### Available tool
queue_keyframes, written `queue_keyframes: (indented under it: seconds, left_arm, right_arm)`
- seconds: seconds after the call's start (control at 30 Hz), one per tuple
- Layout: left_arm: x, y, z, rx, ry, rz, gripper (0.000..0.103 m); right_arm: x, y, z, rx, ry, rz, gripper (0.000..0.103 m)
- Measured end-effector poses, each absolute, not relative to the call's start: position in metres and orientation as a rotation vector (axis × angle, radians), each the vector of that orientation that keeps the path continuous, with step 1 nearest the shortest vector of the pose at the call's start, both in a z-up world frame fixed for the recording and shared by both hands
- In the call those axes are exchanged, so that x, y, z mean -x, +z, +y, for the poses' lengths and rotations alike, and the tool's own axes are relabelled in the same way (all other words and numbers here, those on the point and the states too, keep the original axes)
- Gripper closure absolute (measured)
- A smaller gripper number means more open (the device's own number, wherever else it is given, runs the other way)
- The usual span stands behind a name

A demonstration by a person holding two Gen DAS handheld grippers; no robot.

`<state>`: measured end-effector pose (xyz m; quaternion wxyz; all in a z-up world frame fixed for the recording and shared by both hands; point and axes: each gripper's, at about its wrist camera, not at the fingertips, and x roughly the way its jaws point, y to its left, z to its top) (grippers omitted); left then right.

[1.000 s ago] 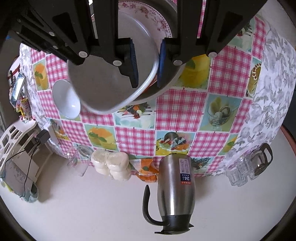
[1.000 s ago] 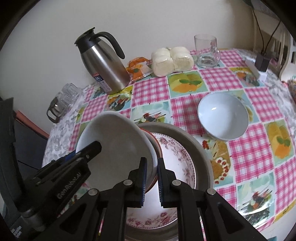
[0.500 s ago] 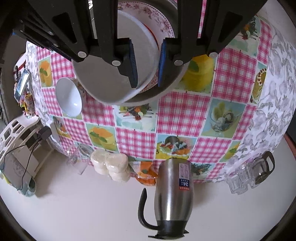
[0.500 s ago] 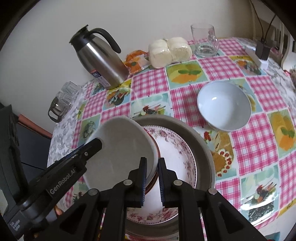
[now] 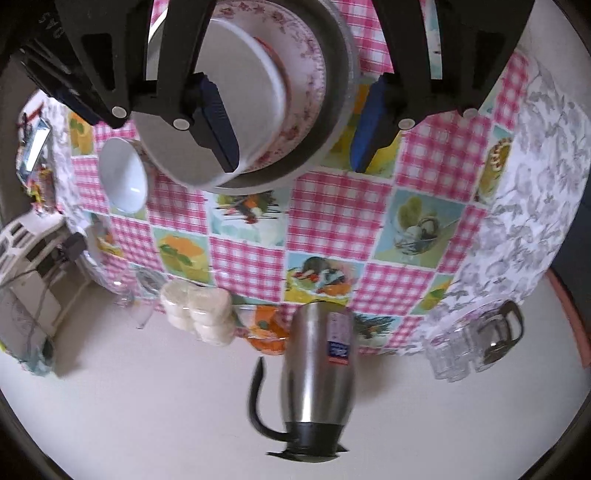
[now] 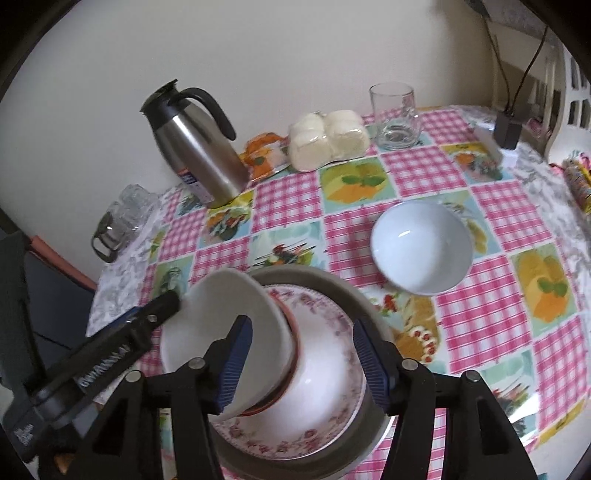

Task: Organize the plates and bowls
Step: 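Lower the square bowl into the red-rimmed bowl and open both tools, then move both open tools to the white round bowl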

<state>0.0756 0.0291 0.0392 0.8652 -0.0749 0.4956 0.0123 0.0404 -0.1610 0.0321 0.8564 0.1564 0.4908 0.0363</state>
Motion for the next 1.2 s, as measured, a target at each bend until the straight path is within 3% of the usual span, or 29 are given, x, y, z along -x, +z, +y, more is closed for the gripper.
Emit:
queue_keyframes:
  seconds: [0.13,0.23,0.57,1.2]
  left_arm:
    - [-0.077,0.037,0.037,0.151,0.076,1.041,0.038]
    - [-0.076,0.039,0.040,0.159,0.079,1.032,0.029]
    - [-0.075,0.042,0.033,0.158,0.110,1.003,0.026]
    - [-0.066,0.062,-0.029,0.070,0.056,0.934,0.025]
  right_arm:
    - [-0.041,0.032,-0.166,-0.320,0.056,1.029,0.037]
    - [-0.039,0.034,-0.169,-0.308,0.050,1.011,0.026]
    - [-0.035,0.038,-0.189,-0.294,0.013,0.968,0.000]
    - [-0.019,0.035,-0.288,-0.406,-0.165,0.952,0.000]
